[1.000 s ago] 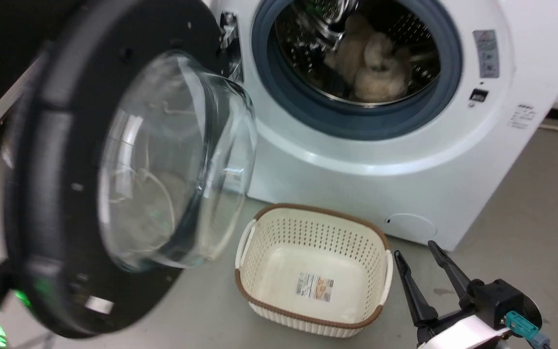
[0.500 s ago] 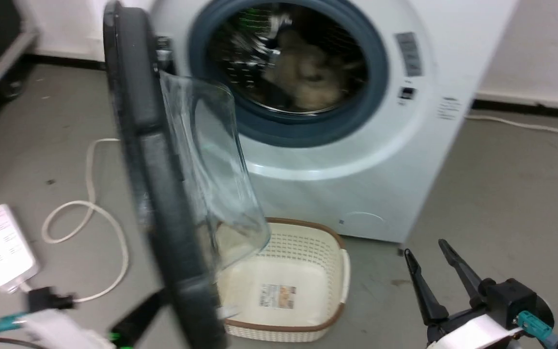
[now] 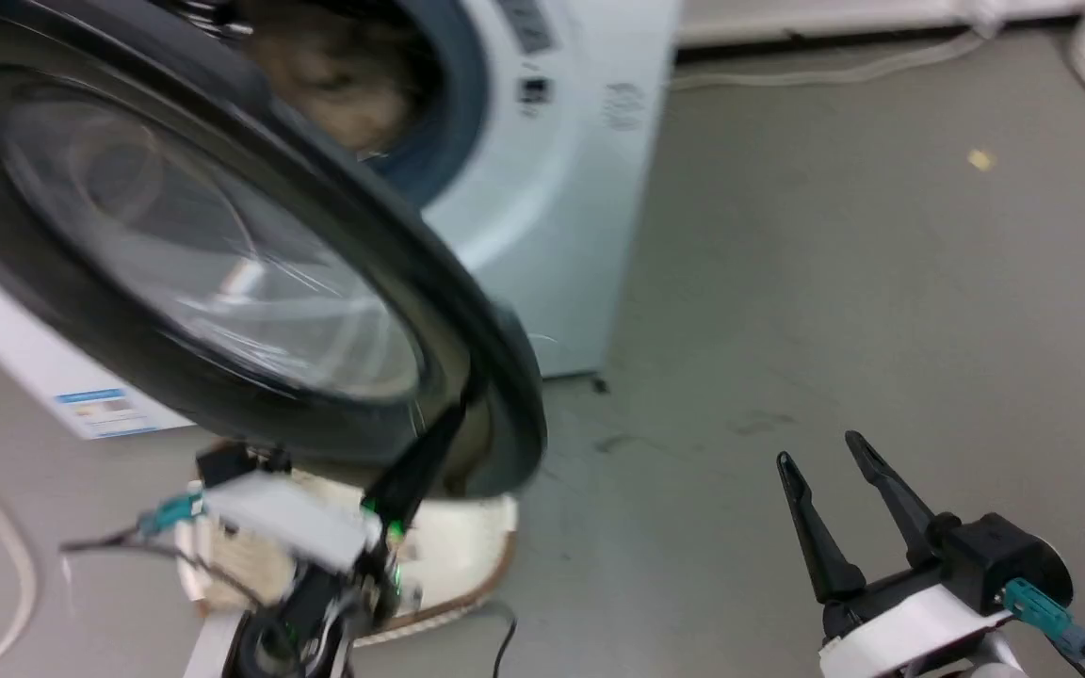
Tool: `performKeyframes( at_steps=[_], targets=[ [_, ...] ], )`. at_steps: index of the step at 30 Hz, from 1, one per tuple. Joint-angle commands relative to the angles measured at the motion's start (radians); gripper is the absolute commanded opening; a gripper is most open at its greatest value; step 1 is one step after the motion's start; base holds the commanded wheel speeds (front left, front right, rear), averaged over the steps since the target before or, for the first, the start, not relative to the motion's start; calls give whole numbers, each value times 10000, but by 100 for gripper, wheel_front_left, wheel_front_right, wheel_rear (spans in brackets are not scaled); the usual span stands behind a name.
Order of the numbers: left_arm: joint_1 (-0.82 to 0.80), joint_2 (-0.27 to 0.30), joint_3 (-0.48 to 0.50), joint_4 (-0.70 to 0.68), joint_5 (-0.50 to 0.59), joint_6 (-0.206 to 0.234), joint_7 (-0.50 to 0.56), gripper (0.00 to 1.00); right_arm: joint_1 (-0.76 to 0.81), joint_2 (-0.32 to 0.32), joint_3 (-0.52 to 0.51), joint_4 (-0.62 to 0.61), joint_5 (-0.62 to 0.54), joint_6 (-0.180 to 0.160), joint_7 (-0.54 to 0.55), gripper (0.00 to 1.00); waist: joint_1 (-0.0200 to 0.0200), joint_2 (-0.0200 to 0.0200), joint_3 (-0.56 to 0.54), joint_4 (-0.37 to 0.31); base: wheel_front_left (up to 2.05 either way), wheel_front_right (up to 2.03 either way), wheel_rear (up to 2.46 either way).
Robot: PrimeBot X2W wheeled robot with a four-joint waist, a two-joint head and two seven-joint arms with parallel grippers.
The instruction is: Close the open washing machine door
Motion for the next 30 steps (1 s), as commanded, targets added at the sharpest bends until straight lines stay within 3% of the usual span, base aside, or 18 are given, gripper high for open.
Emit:
performKeyframes(
  at_steps=[1,6,12,13,14,20,24,25,26,30],
  targets=[
    [-1257,-10,-253,758,-353,-171,-807,0,-237,140,38,123,76,8,-169,100,-1,-1,801,-1067,0,0,0],
    [-2898,-10,-493,2041,-839,-322,-2009,0,-417,262,204,341,120,8,-296,100,-1,-1,1016,-1424,0,0,0],
    [-3884,-9,-532,3506,-391,-464,-3042,0,-560,350,282,497,117,8,-374,100,-1,-1,1049,-1462,0,0,0],
    [-3962,3,-540,3712,-234,-513,-3234,9,-576,358,292,518,119,8,-385,100,-1,-1,1019,-1418,0,0,0],
    [-3983,20,-565,3880,-83,-564,-3404,100,-573,363,290,528,118,8,-395,100,-1,-1,970,-1347,0,0,0],
    [-3239,314,-1207,3902,946,-777,-4029,100,-370,204,241,450,89,8,-428,100,-1,-1,469,-485,0,0,0],
    [-2147,842,-1841,2580,1749,-789,-4793,100,-191,-25,275,315,103,8,-435,100,-1,-1,-15,317,0,0,0],
    [-1531,1267,-1975,1868,2344,-790,-5685,100,-108,-153,335,235,131,8,-436,100,-1,-1,-261,722,0,0,0],
    [-1531,1267,-1975,1868,2344,-790,-5685,100,-108,-153,335,235,131,8,-436,100,-1,-1,-261,722,0,0,0],
    [-476,2230,-1507,1080,4931,-791,-6293,100,77,-412,527,108,203,8,-346,100,-1,-1,-750,1492,0,0,0]
  ],
)
